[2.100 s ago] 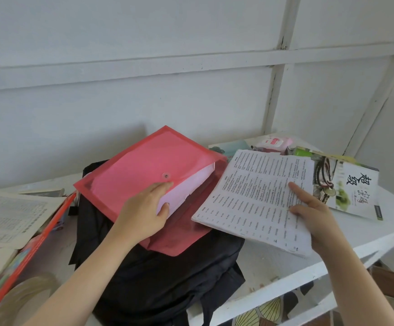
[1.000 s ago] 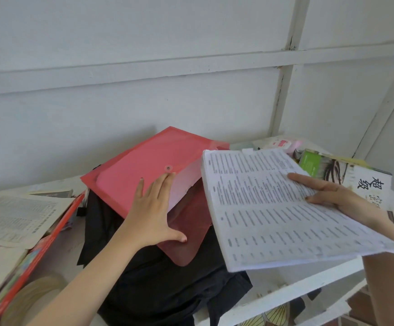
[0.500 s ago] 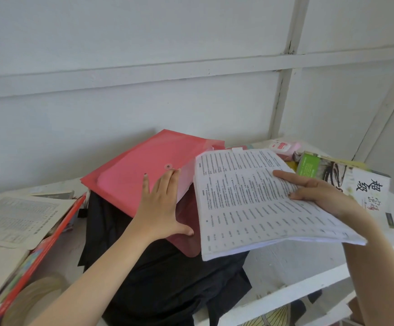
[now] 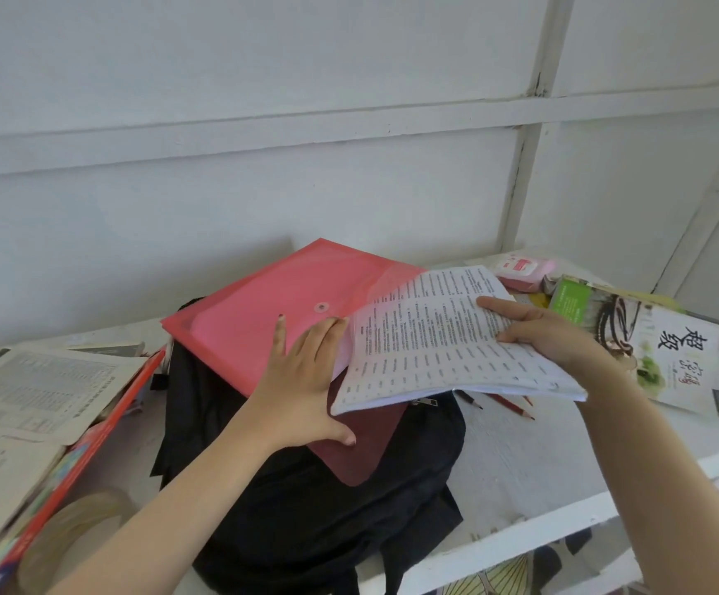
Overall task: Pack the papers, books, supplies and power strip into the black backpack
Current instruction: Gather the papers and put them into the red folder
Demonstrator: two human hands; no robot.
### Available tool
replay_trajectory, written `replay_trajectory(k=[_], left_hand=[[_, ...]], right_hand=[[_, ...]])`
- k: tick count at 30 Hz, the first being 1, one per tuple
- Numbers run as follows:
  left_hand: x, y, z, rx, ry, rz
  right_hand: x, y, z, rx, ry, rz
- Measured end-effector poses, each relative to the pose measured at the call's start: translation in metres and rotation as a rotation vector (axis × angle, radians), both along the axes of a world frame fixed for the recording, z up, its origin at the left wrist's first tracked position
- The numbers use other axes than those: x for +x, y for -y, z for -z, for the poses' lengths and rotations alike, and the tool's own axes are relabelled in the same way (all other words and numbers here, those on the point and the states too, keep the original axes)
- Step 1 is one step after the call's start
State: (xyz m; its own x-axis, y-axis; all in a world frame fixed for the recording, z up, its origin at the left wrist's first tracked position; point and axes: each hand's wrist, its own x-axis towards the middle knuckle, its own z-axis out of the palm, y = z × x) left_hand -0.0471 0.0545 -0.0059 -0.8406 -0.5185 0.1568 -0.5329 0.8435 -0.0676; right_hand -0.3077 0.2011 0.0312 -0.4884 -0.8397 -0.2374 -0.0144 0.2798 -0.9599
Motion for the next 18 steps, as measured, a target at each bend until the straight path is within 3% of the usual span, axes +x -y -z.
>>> replay_trajectory(k=[7,18], left_hand=[[0.009,-0.001,-0.008,0.073,-0.036,0.054],[0.016,0.0,-0.01,0.183,-0.142,0.091]], right_hand=[[0.028,0.012,0.011,-0.168,0.16,0.174],[0.039,0.021,0.032,-0.33,0.237,0.287]])
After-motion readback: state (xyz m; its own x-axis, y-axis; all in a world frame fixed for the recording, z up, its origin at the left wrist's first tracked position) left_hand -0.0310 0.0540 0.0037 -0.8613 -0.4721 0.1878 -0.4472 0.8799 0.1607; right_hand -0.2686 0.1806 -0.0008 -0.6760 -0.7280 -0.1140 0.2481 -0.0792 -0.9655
